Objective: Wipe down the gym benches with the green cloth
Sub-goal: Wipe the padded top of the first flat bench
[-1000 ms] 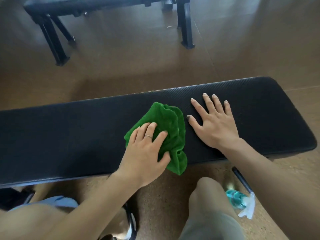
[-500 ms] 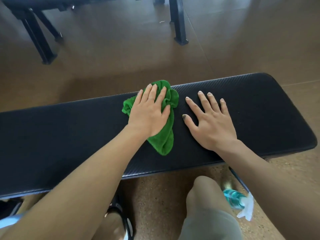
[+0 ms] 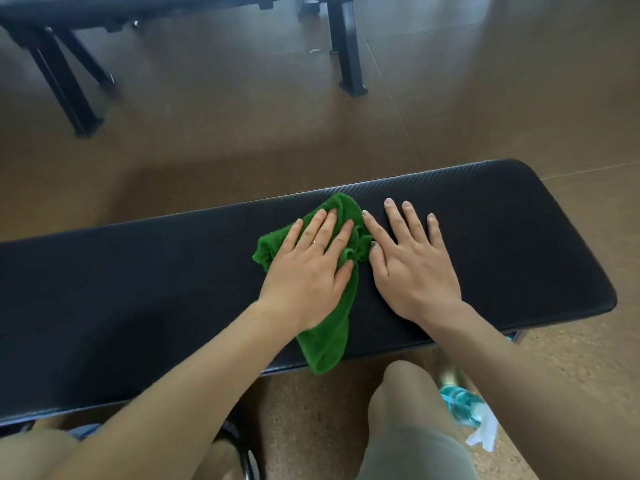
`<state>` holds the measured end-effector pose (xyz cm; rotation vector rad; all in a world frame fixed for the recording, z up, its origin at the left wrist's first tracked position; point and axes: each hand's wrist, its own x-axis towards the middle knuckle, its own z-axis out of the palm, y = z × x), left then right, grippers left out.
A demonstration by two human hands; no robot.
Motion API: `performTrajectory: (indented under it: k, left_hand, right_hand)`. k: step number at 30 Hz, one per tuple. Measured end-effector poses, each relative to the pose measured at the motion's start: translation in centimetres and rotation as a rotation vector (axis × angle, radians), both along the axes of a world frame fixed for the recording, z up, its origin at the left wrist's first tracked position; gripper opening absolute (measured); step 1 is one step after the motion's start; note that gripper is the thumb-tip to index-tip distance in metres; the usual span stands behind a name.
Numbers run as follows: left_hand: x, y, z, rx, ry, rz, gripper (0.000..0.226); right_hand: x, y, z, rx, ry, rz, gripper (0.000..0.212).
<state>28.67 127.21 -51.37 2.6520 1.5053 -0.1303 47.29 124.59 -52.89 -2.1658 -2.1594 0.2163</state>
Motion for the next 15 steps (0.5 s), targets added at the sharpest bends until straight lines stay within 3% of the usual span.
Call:
performTrajectory:
  k: [7, 15]
  left_hand:
    - [4.6, 8.8, -0.4, -0.043, -0.029, 0.137, 0.061]
    - [1.1, -3.2, 0.3, -0.031, -0.044, 0.015, 0.065]
  right_hand:
    - [0.0, 0.4, 0.1, 0.028, 0.046, -0.052, 0.066]
    - [0.1, 0.1, 0.1, 0.015, 0.055, -0.037, 0.068]
